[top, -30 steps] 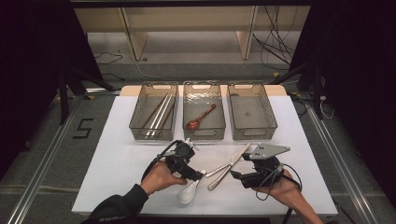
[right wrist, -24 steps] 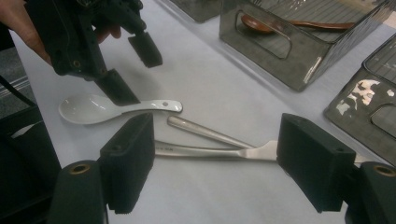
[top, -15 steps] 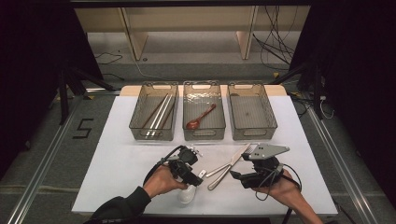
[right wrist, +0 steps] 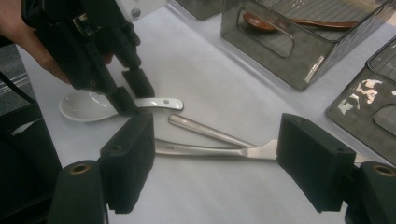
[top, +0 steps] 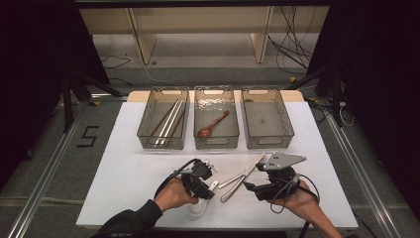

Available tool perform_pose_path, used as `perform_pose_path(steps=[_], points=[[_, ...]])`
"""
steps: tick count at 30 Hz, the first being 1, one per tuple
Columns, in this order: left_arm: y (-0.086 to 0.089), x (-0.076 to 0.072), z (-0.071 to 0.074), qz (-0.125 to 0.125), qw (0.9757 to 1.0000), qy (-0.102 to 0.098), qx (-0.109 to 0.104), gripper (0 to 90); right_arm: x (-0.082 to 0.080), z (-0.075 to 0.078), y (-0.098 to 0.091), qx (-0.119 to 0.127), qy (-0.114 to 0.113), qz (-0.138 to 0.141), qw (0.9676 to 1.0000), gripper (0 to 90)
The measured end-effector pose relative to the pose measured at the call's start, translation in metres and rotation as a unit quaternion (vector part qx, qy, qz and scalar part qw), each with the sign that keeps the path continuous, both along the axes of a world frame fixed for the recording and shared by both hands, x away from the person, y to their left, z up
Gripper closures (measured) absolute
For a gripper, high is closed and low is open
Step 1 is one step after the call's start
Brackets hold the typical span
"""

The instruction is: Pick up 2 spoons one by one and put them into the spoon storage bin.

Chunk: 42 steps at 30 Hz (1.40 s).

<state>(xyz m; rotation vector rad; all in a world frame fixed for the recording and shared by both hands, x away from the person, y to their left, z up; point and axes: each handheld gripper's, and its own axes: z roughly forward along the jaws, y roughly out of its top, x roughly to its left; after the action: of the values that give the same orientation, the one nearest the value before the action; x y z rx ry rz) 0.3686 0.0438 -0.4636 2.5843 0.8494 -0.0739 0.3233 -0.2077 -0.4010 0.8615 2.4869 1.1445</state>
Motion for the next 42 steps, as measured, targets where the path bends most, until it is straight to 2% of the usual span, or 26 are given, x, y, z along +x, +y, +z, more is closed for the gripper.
perform_pose_path(steps=[2,7,10,13,18,27,34,42], points=[[-0.002,-0.002,0.0,-0.004,0.9999,-0.008,0.005,64.0,0.0,0.0,0.0,0.0,0.0,0.0,1.0,28.8],[0.0,0.0,0.0,0.001,1.0,-0.003,0.0,70.1,0.0,0.0,0.0,-0.001,0.0,0.0,1.0,28.9],[0.001,0.002,0.0,0.0,1.0,0.004,-0.004,74.8,0.0,0.0,0.0,-0.001,-0.001,0.001,1.0,28.9],[0.001,0.001,-0.001,-0.006,0.9998,0.016,-0.013,84.0,0.0,0.0,0.0,-0.001,-0.001,0.0,1.0,28.9],[-0.001,0.001,0.0,-0.007,0.9998,0.013,-0.011,84.6,0.0,0.0,0.0,-0.001,-0.001,0.001,1.0,28.9],[0.001,0.001,0.003,-0.028,0.9995,0.007,-0.009,85.1,0.0,0.0,0.0,0.0,-0.001,0.001,1.0,29.0],[0.012,0.009,0.018,-0.016,0.9994,-0.009,-0.03,85.2,0.0,0.0,0.0,0.0,-0.001,0.0,1.0,29.0],[0.025,0.019,0.028,0.007,0.9984,-0.025,-0.05,85.1,0.001,0.0,0.0,0.001,-0.002,0.0,1.0,29.0]])
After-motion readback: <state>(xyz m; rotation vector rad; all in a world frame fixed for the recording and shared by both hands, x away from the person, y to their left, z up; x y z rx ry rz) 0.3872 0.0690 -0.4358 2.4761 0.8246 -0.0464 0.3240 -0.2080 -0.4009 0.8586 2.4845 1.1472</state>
